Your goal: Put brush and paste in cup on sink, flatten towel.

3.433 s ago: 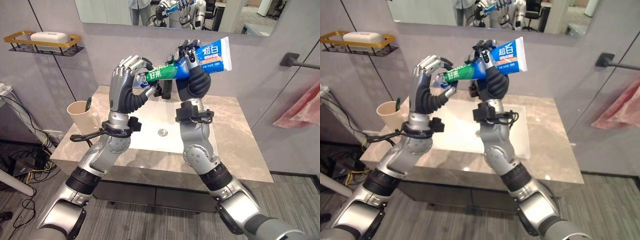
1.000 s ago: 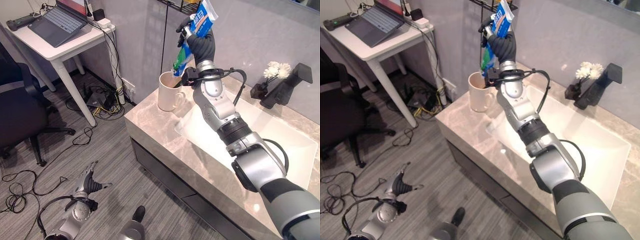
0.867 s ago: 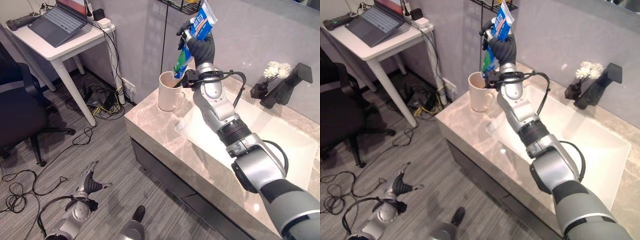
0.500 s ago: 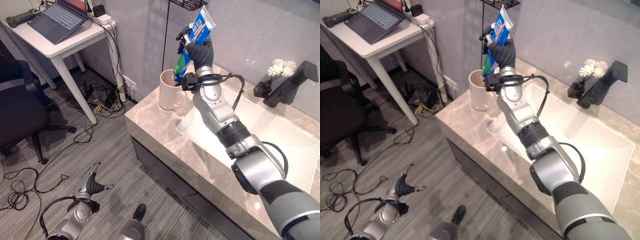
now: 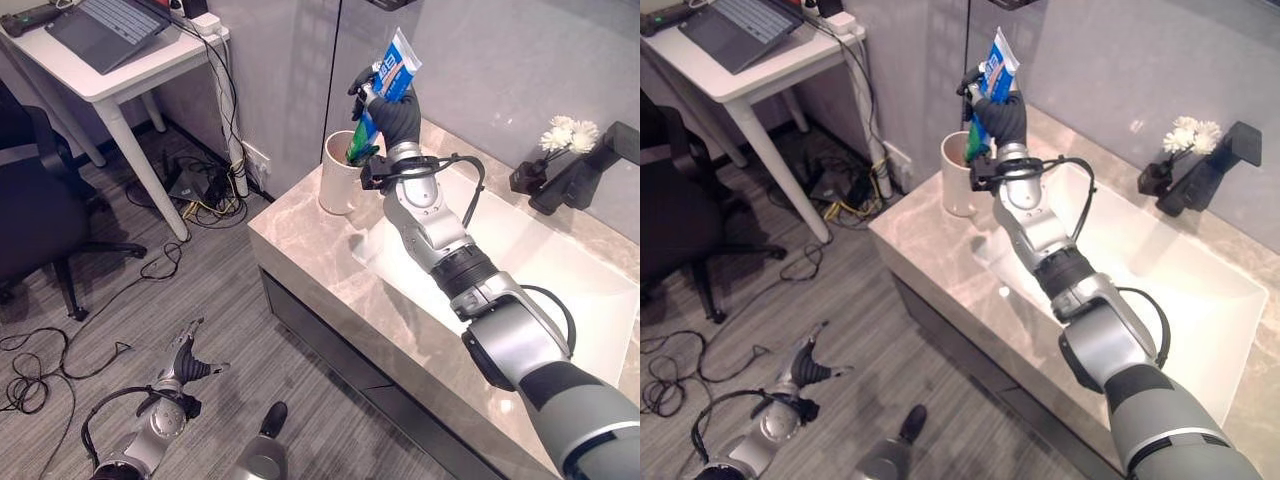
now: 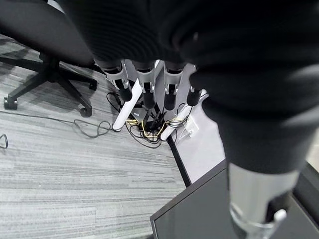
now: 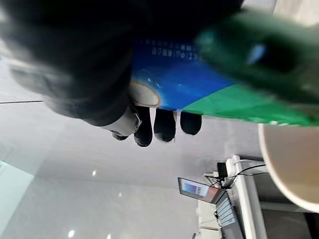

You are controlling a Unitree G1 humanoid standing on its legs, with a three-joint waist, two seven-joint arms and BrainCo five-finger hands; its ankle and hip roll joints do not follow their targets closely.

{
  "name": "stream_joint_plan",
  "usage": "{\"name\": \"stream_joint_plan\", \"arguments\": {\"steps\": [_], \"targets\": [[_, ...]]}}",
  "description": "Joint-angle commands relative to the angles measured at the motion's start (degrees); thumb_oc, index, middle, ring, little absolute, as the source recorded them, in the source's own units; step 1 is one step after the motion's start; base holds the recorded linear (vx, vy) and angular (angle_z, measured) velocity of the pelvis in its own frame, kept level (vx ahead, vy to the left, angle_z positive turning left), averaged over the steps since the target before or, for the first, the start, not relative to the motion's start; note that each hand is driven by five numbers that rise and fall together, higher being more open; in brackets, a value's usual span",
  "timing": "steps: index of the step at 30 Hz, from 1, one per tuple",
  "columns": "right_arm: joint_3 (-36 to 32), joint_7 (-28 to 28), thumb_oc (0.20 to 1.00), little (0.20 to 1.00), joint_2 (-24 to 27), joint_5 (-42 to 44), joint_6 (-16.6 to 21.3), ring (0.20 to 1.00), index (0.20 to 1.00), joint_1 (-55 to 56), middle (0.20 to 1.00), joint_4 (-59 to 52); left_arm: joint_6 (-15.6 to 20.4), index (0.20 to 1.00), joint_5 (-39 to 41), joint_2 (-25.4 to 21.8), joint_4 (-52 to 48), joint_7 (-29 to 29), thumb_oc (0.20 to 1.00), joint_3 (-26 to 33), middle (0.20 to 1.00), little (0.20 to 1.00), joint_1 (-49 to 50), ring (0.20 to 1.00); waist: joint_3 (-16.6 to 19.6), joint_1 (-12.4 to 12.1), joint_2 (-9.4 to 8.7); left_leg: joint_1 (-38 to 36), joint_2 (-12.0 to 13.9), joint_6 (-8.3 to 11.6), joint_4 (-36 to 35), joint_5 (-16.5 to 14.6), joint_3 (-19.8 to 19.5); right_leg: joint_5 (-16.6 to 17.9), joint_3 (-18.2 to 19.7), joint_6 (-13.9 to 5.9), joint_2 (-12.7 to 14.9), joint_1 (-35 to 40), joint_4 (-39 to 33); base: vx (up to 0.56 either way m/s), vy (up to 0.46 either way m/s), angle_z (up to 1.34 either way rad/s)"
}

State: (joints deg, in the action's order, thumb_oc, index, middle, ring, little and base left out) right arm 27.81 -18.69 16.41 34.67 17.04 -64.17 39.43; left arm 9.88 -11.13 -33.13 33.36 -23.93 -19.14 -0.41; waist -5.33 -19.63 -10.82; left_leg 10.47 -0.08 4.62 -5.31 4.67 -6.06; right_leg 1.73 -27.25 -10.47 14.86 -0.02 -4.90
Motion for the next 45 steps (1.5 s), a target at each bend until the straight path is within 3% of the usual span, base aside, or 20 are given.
{"name": "stream_joint_plan", "arguments": {"steps": [1,13,15,21,26,27,30,35,41,45], "targets": [[0.3,-0.4,1.0,1.0,2.7,-2.9,1.4,1.0,1.0,-4.2,1.0,-1.3,2.1,1.0,1.9,-0.6,1.4,-0.9,1.0,-1.3,1.0,1.0,-2.2,1.0,-0.6,-0.7,-1.41,3.5,-0.3,-1.12,0.3,1.1,2.2,16.6,1.7,-4.08,5.0,4.0,1.3,0.0,0.0,0.0],[1.1,-2.2,1.0,1.0,4.3,-8.4,1.0,1.0,1.0,-3.9,1.0,-6.6,2.0,1.0,1.9,0.7,2.0,-0.8,1.0,-2.2,1.0,1.0,-2.6,1.0,0.8,0.3,-1.37,2.1,0.0,-1.19,0.3,0.9,3.1,17.7,2.2,-4.33,5.1,4.5,1.4,0.0,0.0,0.0],[1.7,-2.9,1.0,1.0,5.4,-12.8,0.3,1.0,1.0,-3.8,1.0,-9.1,2.0,1.0,1.8,1.0,2.2,-0.7,1.0,-2.3,1.0,1.0,-2.4,1.0,1.1,0.6,-1.2,1.2,0.4,-1.13,0.3,0.4,3.8,17.7,2.9,-4.32,5.1,4.7,1.5,0.0,0.0,0.0],[8.7,-3.0,1.0,1.0,15.6,-32.4,-2.4,1.0,1.0,-7.5,1.0,-18.5,2.4,1.0,-1.7,0.8,1.6,0.4,1.0,-2.6,1.0,1.0,-1.4,1.0,2.8,2.9,-0.46,-2.4,1.3,-1.46,0.3,-0.8,6.8,17.8,6.1,-4.45,5.2,4.9,1.9,0.02,0.037,-0.24],[8.1,-5.2,1.0,1.0,20.1,-40.0,-3.3,1.0,1.0,-6.8,1.0,-23.6,2.2,1.0,-3.1,1.8,1.7,0.6,1.0,-3.3,1.0,1.0,-1.7,1.0,4.2,5.4,0.25,-4.1,1.1,-2.04,0.3,-1.4,8.7,17.8,7.8,-4.49,5.7,4.7,1.8,-0.01,0.054,-0.33],[6.6,-7.1,1.0,1.0,23.7,-46.4,-4.1,1.0,1.0,-5.2,1.0,-26.5,2.0,1.0,-4.1,2.3,1.4,0.9,1.0,-3.1,1.0,1.0,-1.6,1.0,4.6,6.9,0.82,-4.9,1.1,-2.36,0.3,-1.9,9.7,17.8,8.8,-4.48,5.9,4.5,1.8,-0.02,0.061,-0.23],[1.7,-10.2,1.0,1.0,30.0,-54.9,-6.1,1.0,1.0,0.0,1.0,-31.4,2.0,1.0,-5.7,3.1,0.9,1.2,1.0,-2.5,1.0,1.0,-1.2,1.0,5.0,9.2,2.07,-6.2,1.1,-2.8,0.3,-2.6,11.1,18.1,10.4,-4.49,6.2,4.1,2.0,-0.01,0.071,-0.39],[-18.8,-17.4,1.0,1.0,34.8,-59.8,-7.6,1.0,1.0,22.8,1.0,-38.4,2.5,1.0,-6.9,5.9,1.2,2.1,1.0,-1.5,1.0,1.0,-0.4,1.0,5.7,14.7,4.66,-7.9,0.5,-3.56,0.3,-3.7,13.1,19.7,13.8,-4.53,7.1,3.1,2.6,-0.01,0.077,-0.26],[-41.0,-23.0,1.0,1.0,29.4,-57.0,-7.4,1.0,1.0,48.2,1.0,-37.7,3.2,1.0,-8.0,6.8,1.7,2.6,1.0,0.2,1.0,1.0,1.2,1.0,5.6,19.6,6.45,-10.2,-0.3,-4.72,0.3,-5.5,16.0,21.4,18.6,-4.53,7.7,1.0,2.8,0.01,0.069,-0.26],[-44.3,-24.3,1.0,1.0,27.0,-55.2,-8.9,1.0,1.0,57.5,1.0,-27.2,3.9,1.0,-8.1,6.0,0.0,2.3,1.0,1.9,1.0,1.0,3.2,1.0,3.9,20.6,6.64,-10.9,0.0,-5.03,0.3,-6.2,19.2,21.9,19.6,-4.53,7.0,-2.2,3.1,-0.03,0.049,-0.52]]}}
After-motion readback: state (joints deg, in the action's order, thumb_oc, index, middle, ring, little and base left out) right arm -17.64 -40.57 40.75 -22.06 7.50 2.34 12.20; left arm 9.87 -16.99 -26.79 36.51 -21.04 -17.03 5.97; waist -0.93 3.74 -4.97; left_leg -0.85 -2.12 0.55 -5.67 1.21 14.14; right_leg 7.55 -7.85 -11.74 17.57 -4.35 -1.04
